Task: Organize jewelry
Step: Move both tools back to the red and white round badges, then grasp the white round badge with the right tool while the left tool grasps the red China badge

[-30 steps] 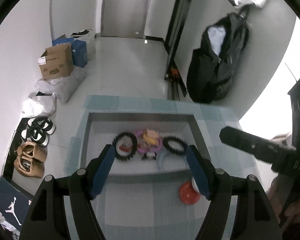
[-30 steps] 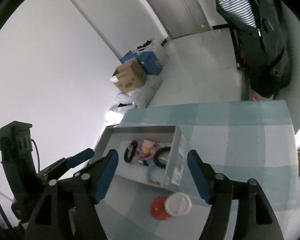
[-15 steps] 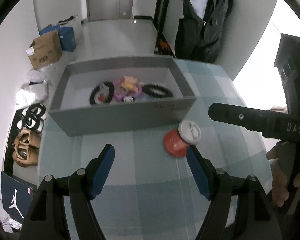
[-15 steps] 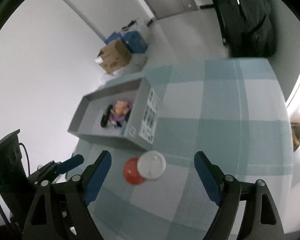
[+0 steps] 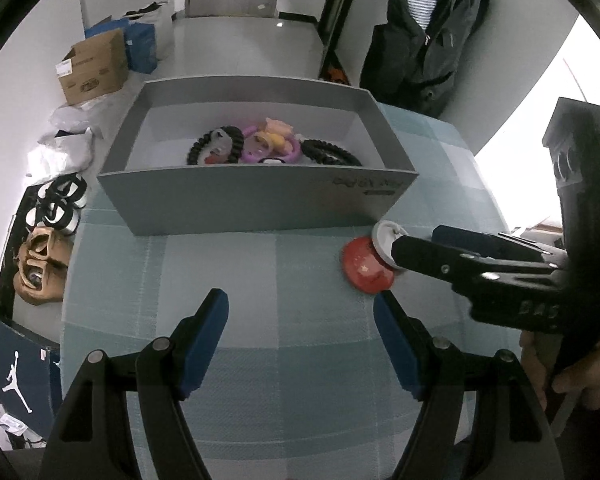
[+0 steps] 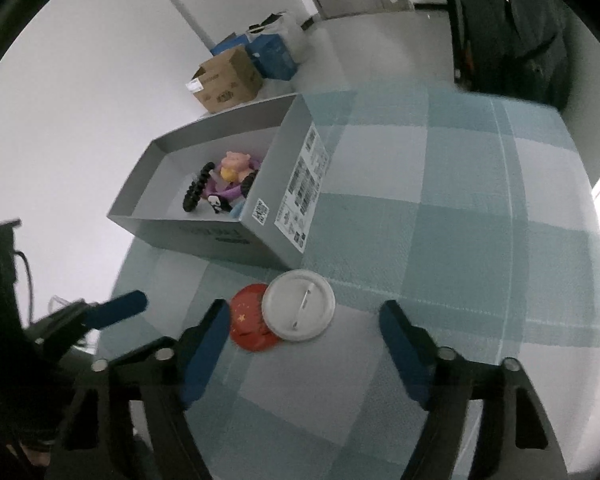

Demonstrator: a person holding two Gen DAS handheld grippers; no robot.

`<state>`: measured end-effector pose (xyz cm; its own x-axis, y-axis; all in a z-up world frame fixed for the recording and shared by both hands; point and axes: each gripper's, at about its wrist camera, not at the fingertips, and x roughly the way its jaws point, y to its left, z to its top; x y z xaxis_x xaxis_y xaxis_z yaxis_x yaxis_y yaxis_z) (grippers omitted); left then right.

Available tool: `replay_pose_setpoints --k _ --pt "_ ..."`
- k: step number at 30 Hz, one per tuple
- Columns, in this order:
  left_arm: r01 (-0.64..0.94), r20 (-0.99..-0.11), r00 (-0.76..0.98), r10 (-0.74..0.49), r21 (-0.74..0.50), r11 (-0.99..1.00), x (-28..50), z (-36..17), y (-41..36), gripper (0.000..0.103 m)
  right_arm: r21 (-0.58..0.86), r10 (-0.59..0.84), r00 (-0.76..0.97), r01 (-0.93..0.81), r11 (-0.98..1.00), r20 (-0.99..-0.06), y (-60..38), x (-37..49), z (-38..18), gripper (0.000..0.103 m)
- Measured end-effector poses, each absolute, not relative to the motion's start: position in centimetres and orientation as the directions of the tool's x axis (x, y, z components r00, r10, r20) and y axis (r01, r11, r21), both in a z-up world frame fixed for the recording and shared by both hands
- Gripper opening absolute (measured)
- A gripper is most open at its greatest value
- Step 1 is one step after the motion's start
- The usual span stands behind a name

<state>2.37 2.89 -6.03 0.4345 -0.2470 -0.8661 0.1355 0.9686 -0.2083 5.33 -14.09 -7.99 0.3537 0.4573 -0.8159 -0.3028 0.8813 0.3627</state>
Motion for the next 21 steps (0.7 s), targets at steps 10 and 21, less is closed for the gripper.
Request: replay_pose_setpoints --k 10,21 --pt "0.044 -0.864 0.428 -0.265 -0.273 0.961 2.9 -6.7 5.3 0.08 0.188 0.357 0.397 -0.406 0.895 -0.846 -11.0 4.7 -8.0 0.049" --pt "0.055 -0.864 0.435 -0.253 -0.255 0.965 3.1 -6.6 5.0 0.08 0.141 0.338 0.412 -0.438 0.888 -0.846 -10.6 4.0 -8.0 0.041"
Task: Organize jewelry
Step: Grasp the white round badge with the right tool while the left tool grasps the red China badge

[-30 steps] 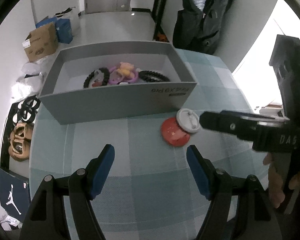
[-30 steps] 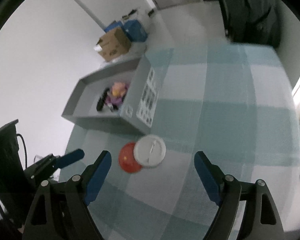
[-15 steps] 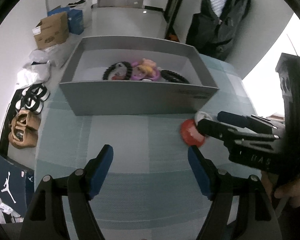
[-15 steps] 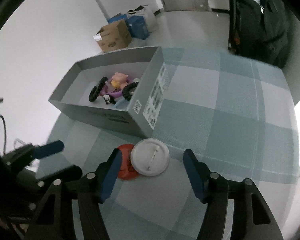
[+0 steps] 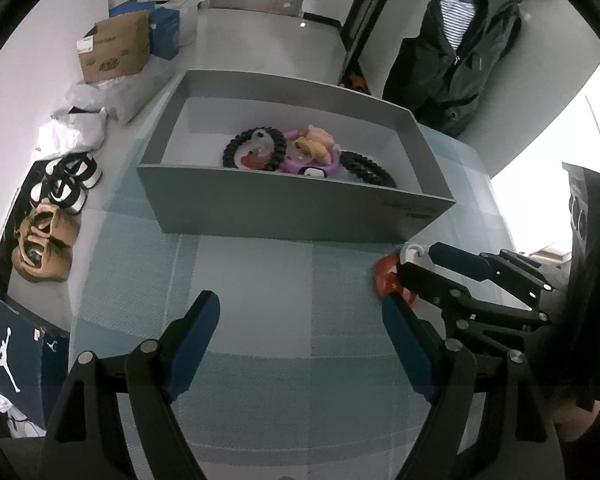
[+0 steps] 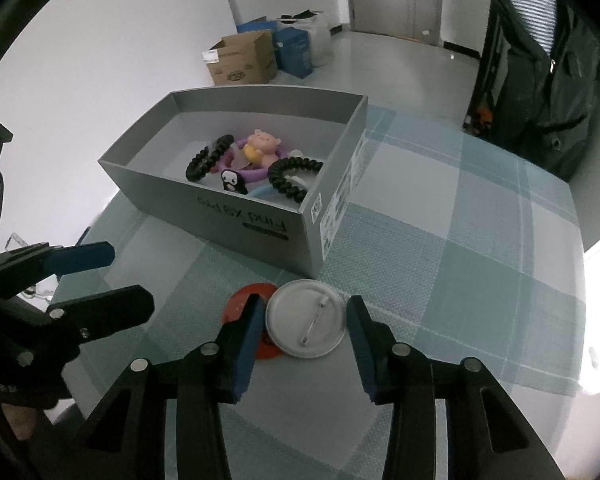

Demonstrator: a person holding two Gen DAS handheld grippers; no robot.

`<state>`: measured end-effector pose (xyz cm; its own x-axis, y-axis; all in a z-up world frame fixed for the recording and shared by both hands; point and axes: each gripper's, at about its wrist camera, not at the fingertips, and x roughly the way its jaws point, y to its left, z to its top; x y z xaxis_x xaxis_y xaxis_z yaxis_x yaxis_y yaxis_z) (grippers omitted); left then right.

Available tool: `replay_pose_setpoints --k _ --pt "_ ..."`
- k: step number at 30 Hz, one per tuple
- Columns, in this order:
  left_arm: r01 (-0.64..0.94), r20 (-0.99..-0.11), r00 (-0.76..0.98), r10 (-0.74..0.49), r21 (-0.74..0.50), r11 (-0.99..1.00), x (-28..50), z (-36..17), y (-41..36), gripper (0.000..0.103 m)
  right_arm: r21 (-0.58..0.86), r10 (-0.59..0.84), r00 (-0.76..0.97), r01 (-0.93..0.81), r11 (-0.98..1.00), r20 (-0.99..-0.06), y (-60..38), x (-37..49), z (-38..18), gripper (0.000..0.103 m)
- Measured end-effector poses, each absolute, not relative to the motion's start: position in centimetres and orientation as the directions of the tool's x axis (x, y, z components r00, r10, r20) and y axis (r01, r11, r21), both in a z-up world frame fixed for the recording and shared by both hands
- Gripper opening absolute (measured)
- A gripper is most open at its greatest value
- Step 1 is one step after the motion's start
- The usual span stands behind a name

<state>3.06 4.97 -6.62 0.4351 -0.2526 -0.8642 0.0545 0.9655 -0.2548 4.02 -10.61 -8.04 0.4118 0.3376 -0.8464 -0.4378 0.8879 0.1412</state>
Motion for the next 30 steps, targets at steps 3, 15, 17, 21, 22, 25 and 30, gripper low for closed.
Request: replay_pose_setpoints --k 3,15,17,21,22,25,30 --pt "0.055 -0.865 0.434 -0.25 -0.251 0.966 3.1 -6.6 5.0 0.08 0.166 0.352 0.404 -0.428 0.888 -0.844 -11.0 4.2 -8.0 0.041" --pt "0.162 -0.877 0.408 -0.254 -0.205 0.965 3.2 -6.8 2.1 0.08 0.319 0.442 0.383 -0.344 0.883 -0.811 -14.6 5.6 -7.5 0.041" --pt "0.184 -0.876 0.415 -0.246 -0.184 0.965 3.3 -6.7 1.2 0.08 0.345 0.454 0.394 -0.318 0.883 -0.799 -15.8 5.9 -7.0 0.041" --pt "0.202 -0.884 0.403 -0.237 -0.166 0.965 4.0 -7.1 -0.1 0.08 0.387 0.473 0.43 -0.276 0.88 -0.769 -17.8 5.7 -5.8 0.041" --pt "0.208 -0.886 0.4 -0.234 -0.161 0.965 4.2 -7.2 -0.4 0.08 0.397 0.477 0.441 -0.266 0.878 -0.76 -18.3 5.7 -5.5 0.041" --pt "0.225 -0.893 0.393 -0.218 -0.136 0.965 4.6 -7.6 -1.1 0.08 0.416 0.487 0.456 -0.253 0.874 -0.745 -19.3 5.7 -5.0 0.041" --pt "0.233 -0.907 0.39 -0.159 -0.07 0.97 5.0 -8.1 -1.9 0.08 0.436 0.496 0.469 -0.239 0.868 -0.731 -20.3 5.7 -4.5 0.041"
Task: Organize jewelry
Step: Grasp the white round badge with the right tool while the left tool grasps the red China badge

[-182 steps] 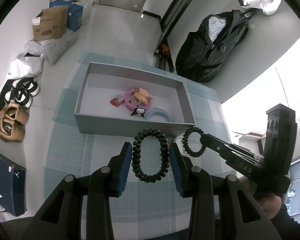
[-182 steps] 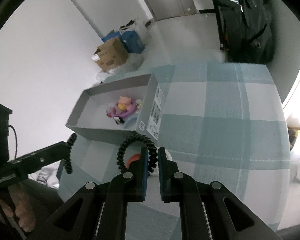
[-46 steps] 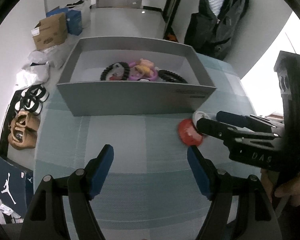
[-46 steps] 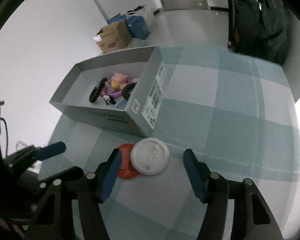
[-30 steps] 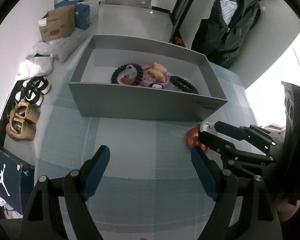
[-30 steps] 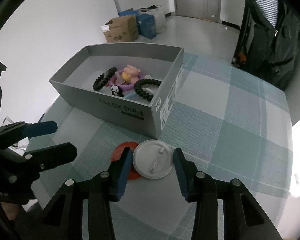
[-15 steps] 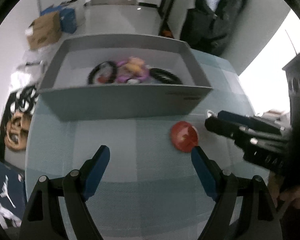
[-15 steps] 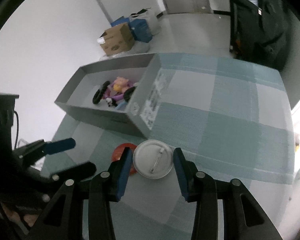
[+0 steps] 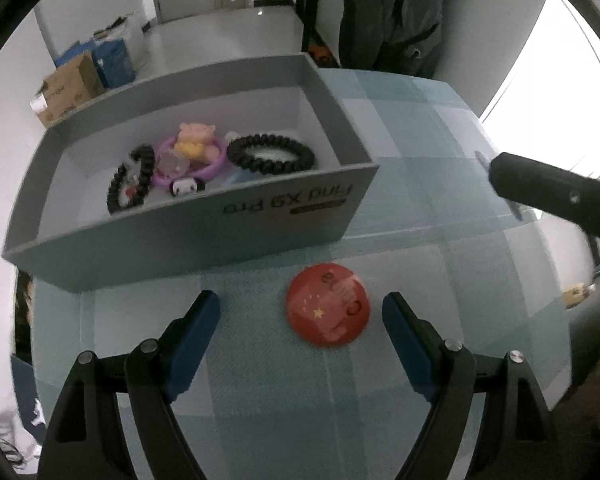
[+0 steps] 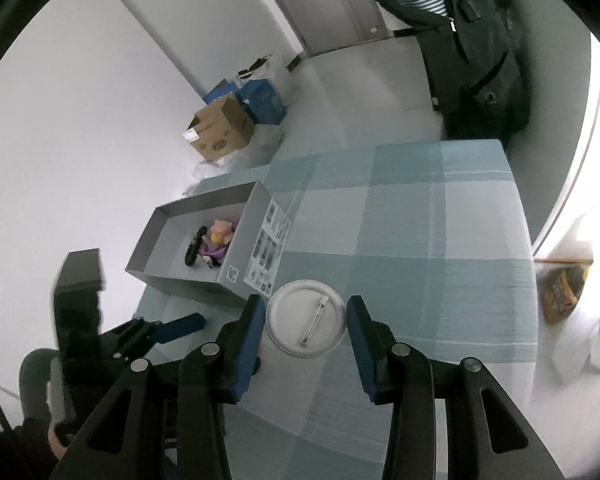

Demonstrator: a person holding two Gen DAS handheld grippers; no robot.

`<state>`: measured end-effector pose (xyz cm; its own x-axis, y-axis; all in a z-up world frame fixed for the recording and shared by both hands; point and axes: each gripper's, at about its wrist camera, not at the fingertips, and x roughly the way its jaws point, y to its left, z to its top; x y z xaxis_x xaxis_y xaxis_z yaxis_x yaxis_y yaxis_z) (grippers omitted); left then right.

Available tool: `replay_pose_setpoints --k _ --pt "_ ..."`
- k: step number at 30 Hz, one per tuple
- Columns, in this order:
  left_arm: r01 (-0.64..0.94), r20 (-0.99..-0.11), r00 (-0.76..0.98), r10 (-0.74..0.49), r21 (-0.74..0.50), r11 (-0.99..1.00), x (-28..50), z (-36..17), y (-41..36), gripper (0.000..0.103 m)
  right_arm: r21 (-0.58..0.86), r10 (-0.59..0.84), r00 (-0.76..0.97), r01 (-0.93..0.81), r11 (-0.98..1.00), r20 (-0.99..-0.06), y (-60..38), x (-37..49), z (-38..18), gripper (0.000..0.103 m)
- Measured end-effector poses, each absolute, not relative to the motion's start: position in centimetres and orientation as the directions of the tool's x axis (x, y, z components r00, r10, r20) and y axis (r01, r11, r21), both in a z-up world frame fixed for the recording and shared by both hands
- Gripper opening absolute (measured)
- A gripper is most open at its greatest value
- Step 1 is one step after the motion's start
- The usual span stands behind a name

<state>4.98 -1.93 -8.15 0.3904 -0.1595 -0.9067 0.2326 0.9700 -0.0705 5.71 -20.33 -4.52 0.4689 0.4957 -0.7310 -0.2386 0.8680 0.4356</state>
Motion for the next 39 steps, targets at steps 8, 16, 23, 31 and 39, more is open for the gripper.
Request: replay_pose_setpoints --k 8,16,23,31,39 --pt "0.219 -0.915 0.387 -0.116 -0.031 0.975 5.1 -8.3 -2.2 0.08 0.459 0.504 0.472 -0.217 0.862 -0.723 -21.7 5.3 -4.3 0.041" --pt "0.245 -0.916 0.379 -0.132 -0.038 0.969 5.3 -8.0 -2.7 0.066 0.47 0.511 0.479 -0.214 0.857 -0.714 -22.0 5.2 -4.1 0.041" --pt "0.286 -0.912 0.379 -0.157 -0.046 0.957 5.1 -7.7 -3.2 0.038 0.468 0.51 0.477 -0.214 0.857 -0.716 -22.0 5.3 -4.1 0.041" --pt "0.277 -0.913 0.367 -0.176 -0.074 0.958 5.3 -7.6 -3.0 0.037 0.462 0.504 0.479 -0.211 0.861 -0.719 -21.9 5.3 -4.1 0.041" --pt "0.284 -0.912 0.353 -0.207 -0.106 0.953 5.3 -7.3 -2.9 0.037 0.48 0.493 0.486 -0.161 0.862 -0.722 -23.0 6.0 -4.7 0.029"
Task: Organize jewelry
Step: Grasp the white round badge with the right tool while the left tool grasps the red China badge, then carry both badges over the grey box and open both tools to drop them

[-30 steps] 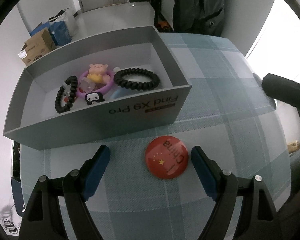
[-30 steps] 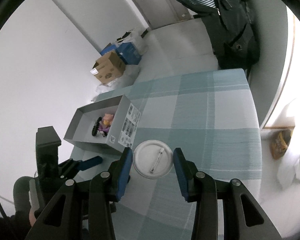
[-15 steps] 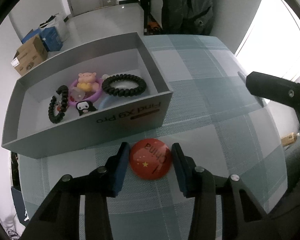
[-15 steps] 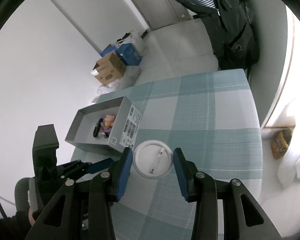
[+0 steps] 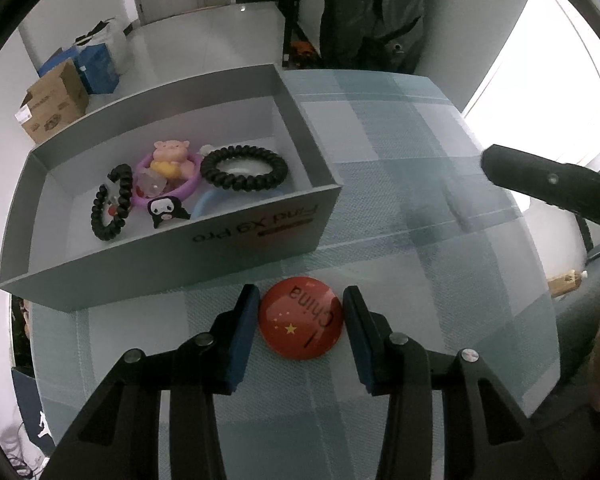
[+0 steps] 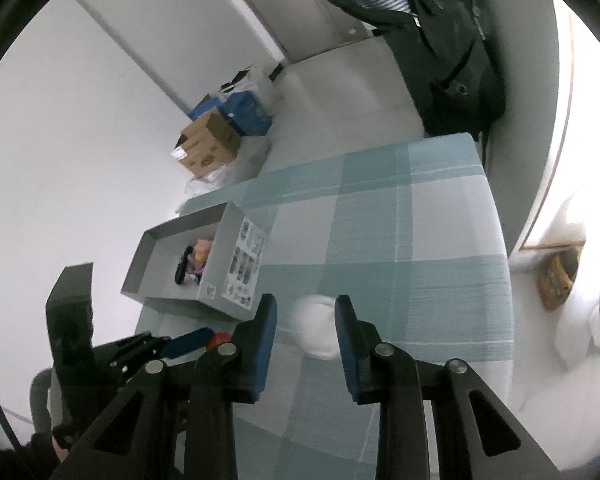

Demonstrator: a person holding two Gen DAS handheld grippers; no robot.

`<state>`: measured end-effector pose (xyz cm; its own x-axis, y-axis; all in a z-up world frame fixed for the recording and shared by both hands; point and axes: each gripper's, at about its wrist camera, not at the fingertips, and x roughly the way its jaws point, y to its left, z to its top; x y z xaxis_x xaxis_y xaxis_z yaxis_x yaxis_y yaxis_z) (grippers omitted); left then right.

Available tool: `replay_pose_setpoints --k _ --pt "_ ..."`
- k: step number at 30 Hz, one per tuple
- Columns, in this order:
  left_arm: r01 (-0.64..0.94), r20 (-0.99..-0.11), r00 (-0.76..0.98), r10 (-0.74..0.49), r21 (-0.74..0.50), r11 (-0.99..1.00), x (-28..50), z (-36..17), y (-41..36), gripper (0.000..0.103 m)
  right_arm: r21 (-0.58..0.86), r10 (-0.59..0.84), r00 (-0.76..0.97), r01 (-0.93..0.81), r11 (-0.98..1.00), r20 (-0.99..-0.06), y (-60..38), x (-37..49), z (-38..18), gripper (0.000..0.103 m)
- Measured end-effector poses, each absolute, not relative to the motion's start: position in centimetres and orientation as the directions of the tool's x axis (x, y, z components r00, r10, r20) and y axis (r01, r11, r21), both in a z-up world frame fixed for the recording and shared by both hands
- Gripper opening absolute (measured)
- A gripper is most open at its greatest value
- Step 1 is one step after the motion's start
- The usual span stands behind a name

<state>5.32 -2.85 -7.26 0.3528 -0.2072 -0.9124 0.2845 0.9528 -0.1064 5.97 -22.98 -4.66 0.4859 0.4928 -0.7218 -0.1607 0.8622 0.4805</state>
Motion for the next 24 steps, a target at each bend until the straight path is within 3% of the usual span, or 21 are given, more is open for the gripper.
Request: replay_pose_setpoints --k 10,12,19,24 --pt "0.258 -0.887 0.385 -0.256 -0.163 0.952 4.8 -5.8 -1.6 0.037 0.469 0.482 0.426 -0.142 0.872 -0.766 -22.0 6.7 -6.5 0.032" --pt "0.255 -0.875 0.403 -0.266 -0.172 0.952 4.5 -5.1 -1.3 0.037 0.441 0.459 0.409 -0.144 0.886 -0.789 -21.3 6.8 -7.3 0.039" --pt "0.241 -0.823 0.478 -0.306 -0.212 0.947 3.8 -2.6 -0.1 0.037 0.25 0.341 0.424 -0.257 0.934 -0.839 -17.2 6.7 -8.2 0.057" --pt "0.212 -0.81 0.498 -0.31 -0.233 0.949 4.0 -2.3 0.9 0.037 0.034 0.195 0.471 -0.328 0.944 -0.861 -14.3 5.9 -8.7 0.055"
